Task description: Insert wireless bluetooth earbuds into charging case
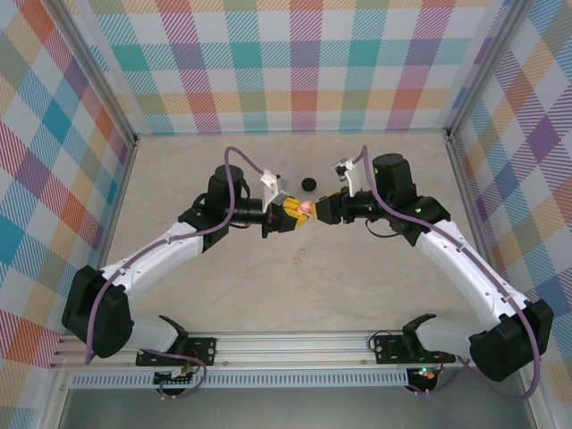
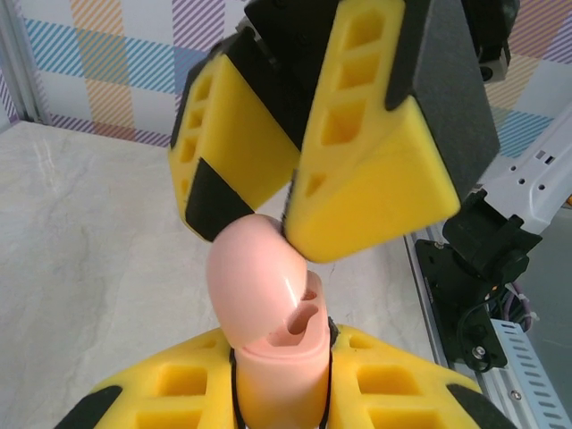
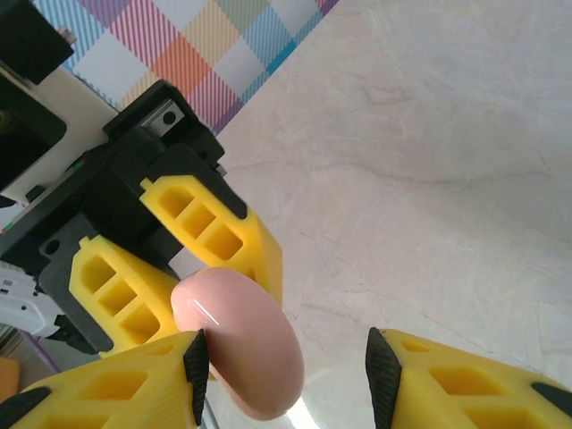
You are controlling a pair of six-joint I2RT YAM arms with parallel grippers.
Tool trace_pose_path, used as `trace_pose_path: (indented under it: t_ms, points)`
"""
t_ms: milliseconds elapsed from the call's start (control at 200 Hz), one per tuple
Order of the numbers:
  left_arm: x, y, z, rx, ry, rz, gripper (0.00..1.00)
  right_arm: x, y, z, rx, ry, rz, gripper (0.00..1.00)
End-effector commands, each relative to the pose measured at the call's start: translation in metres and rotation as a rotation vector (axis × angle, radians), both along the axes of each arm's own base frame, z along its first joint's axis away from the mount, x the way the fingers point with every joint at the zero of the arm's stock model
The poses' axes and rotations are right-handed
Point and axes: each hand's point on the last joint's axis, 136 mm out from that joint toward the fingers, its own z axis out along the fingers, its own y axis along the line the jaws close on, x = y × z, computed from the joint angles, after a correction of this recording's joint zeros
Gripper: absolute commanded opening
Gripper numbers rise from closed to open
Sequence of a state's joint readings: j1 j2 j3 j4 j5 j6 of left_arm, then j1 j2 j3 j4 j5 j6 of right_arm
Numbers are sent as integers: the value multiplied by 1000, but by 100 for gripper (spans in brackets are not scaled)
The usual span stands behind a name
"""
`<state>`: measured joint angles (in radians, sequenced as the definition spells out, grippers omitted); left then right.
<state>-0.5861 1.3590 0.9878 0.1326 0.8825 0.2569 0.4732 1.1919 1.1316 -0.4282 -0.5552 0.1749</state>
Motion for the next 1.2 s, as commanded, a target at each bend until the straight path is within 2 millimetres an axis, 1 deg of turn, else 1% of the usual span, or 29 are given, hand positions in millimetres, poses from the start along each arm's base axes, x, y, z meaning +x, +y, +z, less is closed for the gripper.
trace_pose_path:
  t_ms: [0, 225, 375, 510, 615, 695, 780, 835, 980, 1195]
  points:
    - [-30, -3, 29, -71, -99, -128, 11, 13, -8, 2, -37, -33, -76, 52]
    - [-29, -4, 27, -65, -95, -118, 11, 14, -9, 4, -40, -37, -91, 53]
    - [-19, -4, 22, -58, -87, -65, 11, 13, -15, 12, -32, -63, -123, 55]
    - [-15, -4, 19, -79, -83, -36, 10, 15, -29, 14, -58, -81, -207, 55]
    - [-14, -3, 21, -98, -83, -19, 10, 19, -53, 6, -139, -52, -342, 56]
    - [-16, -2, 25, -118, -78, -17, 10, 19, -69, -6, -206, -18, -418, 56]
    - [-19, 0, 29, -135, -72, -12, 10, 17, -77, -23, -259, 29, -444, 56]
    - [-21, 2, 33, -147, -71, -10, 10, 16, -78, -36, -283, 67, -447, 56]
    - [-29, 7, 39, -166, -75, -10, 10, 15, -74, -73, -314, 176, -445, 56]
    - [-32, 15, 45, -169, -80, 33, 10, 15, -52, -126, -305, 372, -385, 46]
